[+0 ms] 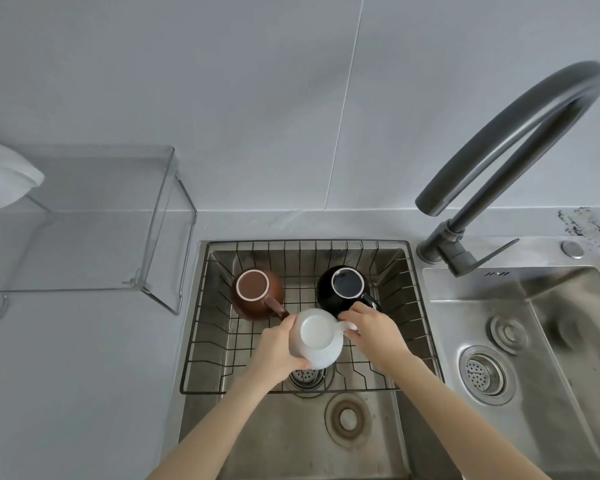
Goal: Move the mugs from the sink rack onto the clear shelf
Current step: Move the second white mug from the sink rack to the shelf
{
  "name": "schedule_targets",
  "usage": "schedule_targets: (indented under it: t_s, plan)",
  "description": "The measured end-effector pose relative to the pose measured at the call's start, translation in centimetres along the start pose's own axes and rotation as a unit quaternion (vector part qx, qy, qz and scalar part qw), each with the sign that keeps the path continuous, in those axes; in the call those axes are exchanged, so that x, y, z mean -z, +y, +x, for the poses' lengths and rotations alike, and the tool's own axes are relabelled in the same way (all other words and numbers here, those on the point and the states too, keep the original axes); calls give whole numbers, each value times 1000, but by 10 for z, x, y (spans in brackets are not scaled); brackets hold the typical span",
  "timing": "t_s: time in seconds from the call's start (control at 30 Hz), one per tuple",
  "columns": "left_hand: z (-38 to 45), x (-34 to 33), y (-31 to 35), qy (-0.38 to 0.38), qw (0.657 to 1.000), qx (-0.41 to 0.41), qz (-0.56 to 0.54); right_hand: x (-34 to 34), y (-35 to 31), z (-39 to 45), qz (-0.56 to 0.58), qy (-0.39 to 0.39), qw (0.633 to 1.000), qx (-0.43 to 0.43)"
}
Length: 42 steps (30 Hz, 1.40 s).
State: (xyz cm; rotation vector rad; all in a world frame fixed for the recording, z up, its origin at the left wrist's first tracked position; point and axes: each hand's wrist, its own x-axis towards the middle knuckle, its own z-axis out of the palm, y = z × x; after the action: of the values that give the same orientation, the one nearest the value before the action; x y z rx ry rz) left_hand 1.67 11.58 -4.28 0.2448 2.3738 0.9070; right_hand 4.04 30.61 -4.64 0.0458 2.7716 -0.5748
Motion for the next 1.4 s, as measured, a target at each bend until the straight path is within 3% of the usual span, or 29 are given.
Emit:
schedule_targets:
  t_s: [0.17,0.6,0.77,1.03,1.23,1.4]
  plan:
    - [-4,-2,-1,11,1000,-6,-25,3,3,-1,38,-16,999,-2]
    - [-27,40,12,92,983,-110,-115,60,-16,-19,184,67,981,0]
    - [-47,81,22,150,962,-151,-172,107,-58,-23,260,99,960,30]
    - [-83,186,37,181,935,-211,-219,166,-146,-16,341,146,925,76]
    - [-109,263,12,214,922,-243,-211,169,-229,1,365,158,908,133]
    - [-125,313,-22,238,923,-223,-204,154,-293,24,371,161,902,150]
